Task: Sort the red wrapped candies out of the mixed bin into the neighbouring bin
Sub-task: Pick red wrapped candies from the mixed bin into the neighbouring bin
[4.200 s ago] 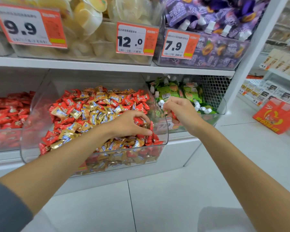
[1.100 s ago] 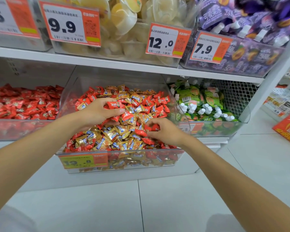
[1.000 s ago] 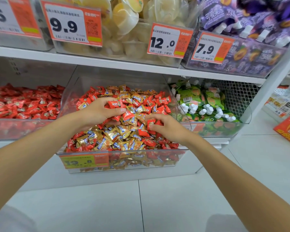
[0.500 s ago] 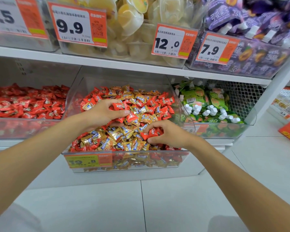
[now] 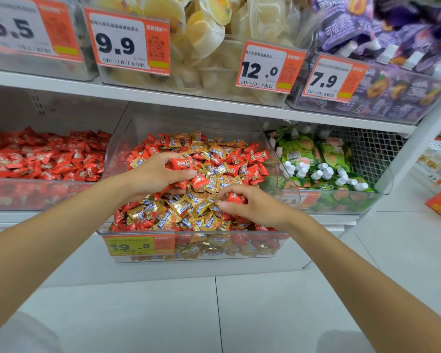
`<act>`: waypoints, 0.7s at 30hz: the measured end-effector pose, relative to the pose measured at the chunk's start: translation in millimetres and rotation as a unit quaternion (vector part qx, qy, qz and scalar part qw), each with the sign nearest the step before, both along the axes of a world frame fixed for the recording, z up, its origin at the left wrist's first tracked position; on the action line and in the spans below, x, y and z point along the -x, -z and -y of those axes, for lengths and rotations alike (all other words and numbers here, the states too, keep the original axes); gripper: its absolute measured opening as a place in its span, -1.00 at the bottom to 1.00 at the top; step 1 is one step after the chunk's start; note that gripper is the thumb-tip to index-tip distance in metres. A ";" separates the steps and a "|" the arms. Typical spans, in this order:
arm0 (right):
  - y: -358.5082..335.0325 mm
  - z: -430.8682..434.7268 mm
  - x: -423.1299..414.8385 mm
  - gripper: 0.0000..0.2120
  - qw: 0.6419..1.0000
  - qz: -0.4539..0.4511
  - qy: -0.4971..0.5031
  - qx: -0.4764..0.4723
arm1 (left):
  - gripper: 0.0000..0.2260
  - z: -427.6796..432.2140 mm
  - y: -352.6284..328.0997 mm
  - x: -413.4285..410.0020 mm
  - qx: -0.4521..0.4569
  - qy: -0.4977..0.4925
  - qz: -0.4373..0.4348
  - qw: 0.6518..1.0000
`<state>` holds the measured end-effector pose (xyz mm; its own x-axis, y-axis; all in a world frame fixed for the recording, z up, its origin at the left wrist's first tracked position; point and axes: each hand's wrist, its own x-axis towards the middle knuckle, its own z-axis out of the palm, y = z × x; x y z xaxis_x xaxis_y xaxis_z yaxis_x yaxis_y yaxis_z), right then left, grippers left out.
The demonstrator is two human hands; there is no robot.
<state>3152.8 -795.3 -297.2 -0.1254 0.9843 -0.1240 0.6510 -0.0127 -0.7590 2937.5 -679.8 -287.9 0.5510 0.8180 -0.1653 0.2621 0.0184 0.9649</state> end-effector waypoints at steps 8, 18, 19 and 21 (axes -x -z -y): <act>-7.1 -0.1 -0.4 -0.89 1.000 -0.022 0.019 0.011 | -0.50 -2.3 -3.5 2.7 -0.004 0.004 -0.004 1.000; -40.9 -28.2 58.3 -0.83 0.994 -0.031 0.039 -0.094 | -0.92 18.2 -45.4 68.3 -0.137 -0.058 0.040 0.988; -43.8 -33.2 69.7 -0.81 0.994 -0.032 0.032 -0.101 | -0.92 16.9 -47.8 83.0 -0.146 -0.082 0.047 0.985; -49.6 -45.8 97.7 -0.78 0.993 -0.030 0.010 -0.114 | -0.92 8.0 -46.9 115.8 -0.158 -0.144 0.053 0.975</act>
